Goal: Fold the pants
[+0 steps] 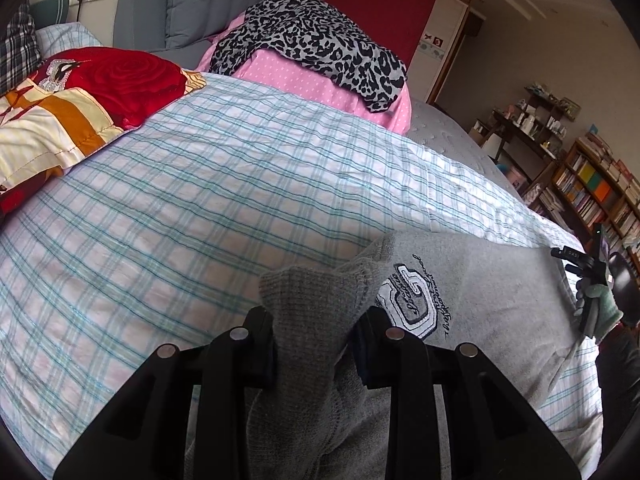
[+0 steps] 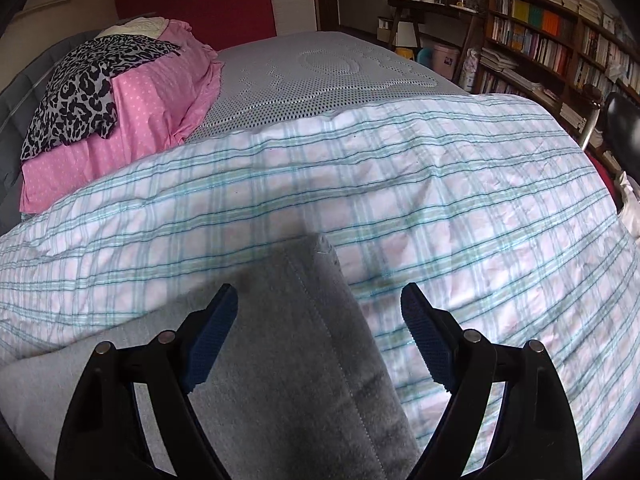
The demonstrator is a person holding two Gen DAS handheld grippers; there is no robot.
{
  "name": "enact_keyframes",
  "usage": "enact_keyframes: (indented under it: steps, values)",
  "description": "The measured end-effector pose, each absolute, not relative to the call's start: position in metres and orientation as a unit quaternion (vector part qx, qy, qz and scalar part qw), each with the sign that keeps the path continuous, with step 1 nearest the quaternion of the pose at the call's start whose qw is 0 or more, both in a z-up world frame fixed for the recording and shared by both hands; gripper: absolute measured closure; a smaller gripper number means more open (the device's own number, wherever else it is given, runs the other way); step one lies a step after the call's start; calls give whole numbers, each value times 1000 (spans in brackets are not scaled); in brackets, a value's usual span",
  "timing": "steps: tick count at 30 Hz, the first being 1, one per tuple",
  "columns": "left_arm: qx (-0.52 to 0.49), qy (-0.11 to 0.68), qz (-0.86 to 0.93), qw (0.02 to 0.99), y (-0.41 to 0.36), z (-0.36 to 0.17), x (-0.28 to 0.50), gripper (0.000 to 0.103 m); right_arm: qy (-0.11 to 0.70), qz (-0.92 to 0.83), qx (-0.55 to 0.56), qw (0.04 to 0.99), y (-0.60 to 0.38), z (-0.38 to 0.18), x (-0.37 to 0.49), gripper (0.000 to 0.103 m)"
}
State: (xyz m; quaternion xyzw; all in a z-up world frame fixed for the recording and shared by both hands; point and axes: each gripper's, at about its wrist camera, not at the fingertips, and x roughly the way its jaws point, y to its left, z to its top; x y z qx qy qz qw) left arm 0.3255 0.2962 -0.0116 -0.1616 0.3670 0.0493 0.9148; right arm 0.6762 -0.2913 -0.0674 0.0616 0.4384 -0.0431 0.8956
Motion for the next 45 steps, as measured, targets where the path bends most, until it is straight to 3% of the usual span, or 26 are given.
enact_keyframes:
  steps: [5,7,8,10,21,32,45]
  values:
    - [-158,371,57,913,297,-16,328,74,441,-27,57,895,-288,-82,690,50]
    - [-159,372,58,913,298,-17,329,74,436,-17,45,899,-282,-80,687,78]
    - [-159,371,59,913,298,-17,328,74,434,-26,42,900,-282,-77,685,86]
    - [-160,370,59,914,298,-16,327,74,425,-19,58,903,-287,-68,679,92]
    - [-181,343,58,920,306,5,314,74,346,10,98,933,-314,7,598,92]
    - [-194,288,30,937,306,55,261,74,270,51,156,949,-354,83,463,92]
    - [-138,230,-31,963,279,89,141,74,233,75,251,937,-399,61,294,92]
